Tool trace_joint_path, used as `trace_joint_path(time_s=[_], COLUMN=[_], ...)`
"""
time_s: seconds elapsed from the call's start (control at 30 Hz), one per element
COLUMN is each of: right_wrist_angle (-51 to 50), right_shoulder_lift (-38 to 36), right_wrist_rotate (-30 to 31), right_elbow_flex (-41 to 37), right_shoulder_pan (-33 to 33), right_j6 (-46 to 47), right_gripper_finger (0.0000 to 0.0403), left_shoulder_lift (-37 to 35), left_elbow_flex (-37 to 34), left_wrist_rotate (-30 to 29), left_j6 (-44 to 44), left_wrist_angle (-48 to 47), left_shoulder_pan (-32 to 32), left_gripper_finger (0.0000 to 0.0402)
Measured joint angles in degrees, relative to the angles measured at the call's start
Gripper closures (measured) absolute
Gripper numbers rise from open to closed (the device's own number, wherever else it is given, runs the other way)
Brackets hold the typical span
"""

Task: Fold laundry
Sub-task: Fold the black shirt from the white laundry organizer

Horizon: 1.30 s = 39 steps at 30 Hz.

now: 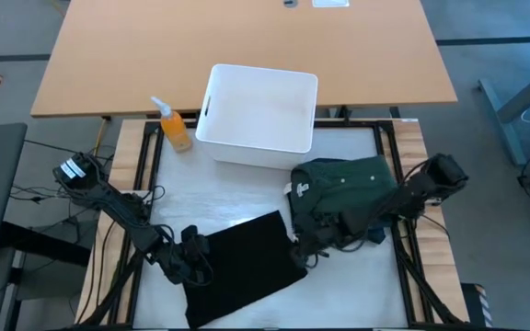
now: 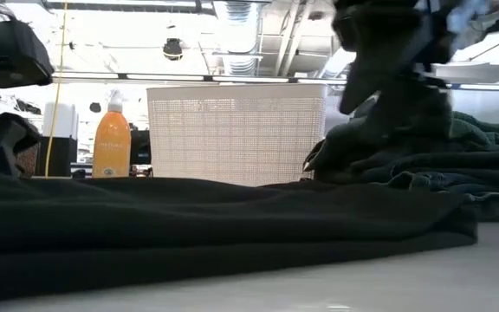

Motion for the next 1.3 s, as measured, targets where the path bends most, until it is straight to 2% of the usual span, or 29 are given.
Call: trace_joint_path(time_s=[0.2,0.33,0.63,0.87,1.03,1.2,1.3], right_wrist_angle=[0.1,0.1,0.5,4.1,-1.3,-15.3,-22.7], right_shoulder_lift=[5.1,9.5,14.1,14.7,12.3,11.4,11.3], right_wrist_rotate=[8.2,9.6,9.4,3.6,-2.2,2.1,2.0], right_elbow_flex=[0.0,0.0,0.2,2.2,8.4,13.1,14.3], right_shoulder_pan=[8.1,11.2,13.0,14.8,17.7,17.9,16.9], right_j6=[13.4,19.5,23.1,22.0,19.5,19.7,20.1], right_gripper_finger=[0.0136,0.0137,0.0138,0.0138,0.0138,0.0138,0.0138], left_shoulder_lift=[0.0,0.0,0.0,0.0,0.0,-0.1,-0.6], left_elbow_flex=[0.0,0.0,0.0,0.0,0.0,0.0,0.5], left_wrist_rotate=[-1.1,-1.7,-1.5,-1.7,-1.6,-1.1,-1.2], left_j6=[-0.6,0.2,1.1,4.5,7.3,11.7,14.2], left_wrist_angle=[-0.7,-1.7,-2.2,0.5,0.5,0.7,0.6], left_shoulder_pan=[-1.9,-1.5,0.5,1.5,2.5,4.0,5.3], left_gripper_finger=[0.0274,0.0274,0.0274,0.0274,0.0274,0.0274,0.0274])
